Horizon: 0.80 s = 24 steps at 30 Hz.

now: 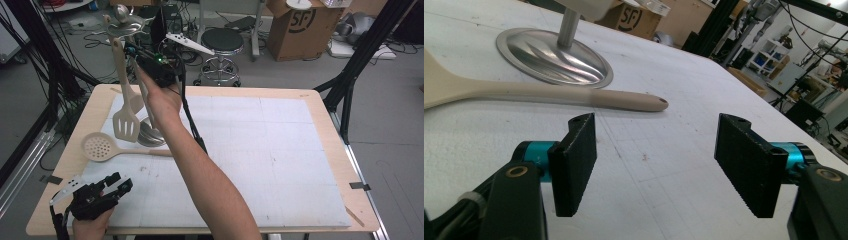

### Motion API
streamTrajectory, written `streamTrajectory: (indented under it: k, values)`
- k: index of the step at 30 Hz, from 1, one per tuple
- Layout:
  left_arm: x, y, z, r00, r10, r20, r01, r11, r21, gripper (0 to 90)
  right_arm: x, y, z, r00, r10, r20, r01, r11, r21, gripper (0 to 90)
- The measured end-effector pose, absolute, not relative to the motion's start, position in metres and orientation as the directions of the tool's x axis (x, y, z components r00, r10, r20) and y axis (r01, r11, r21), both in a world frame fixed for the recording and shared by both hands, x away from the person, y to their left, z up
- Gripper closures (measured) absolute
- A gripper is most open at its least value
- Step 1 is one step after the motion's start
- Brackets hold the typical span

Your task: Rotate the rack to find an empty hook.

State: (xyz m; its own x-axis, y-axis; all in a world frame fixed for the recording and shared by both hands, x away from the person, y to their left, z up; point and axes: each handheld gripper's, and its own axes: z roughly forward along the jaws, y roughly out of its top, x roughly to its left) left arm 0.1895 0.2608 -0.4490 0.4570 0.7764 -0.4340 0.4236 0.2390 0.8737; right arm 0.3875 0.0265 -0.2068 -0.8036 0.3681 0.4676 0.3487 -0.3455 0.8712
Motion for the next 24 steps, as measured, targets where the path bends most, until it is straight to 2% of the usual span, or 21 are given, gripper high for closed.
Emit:
streamTrajectory:
  k: [11, 24]
  values:
    - [0.187, 0.265, -0.449, 0.447, 0.783, -0.433, 0.422, 0.242, 0.874, 33.8, 0.383, 0.044, -0.205, -0.820, 0.353, 0.451, 0.346, -0.324, 0.881, 90.0]
    - [0.181, 0.269, -0.450, 0.434, 0.793, -0.428, 0.422, 0.241, 0.874, 33.8, 0.396, 0.012, -0.213, -0.773, 0.430, 0.466, 0.326, -0.361, 0.874, 90.0]
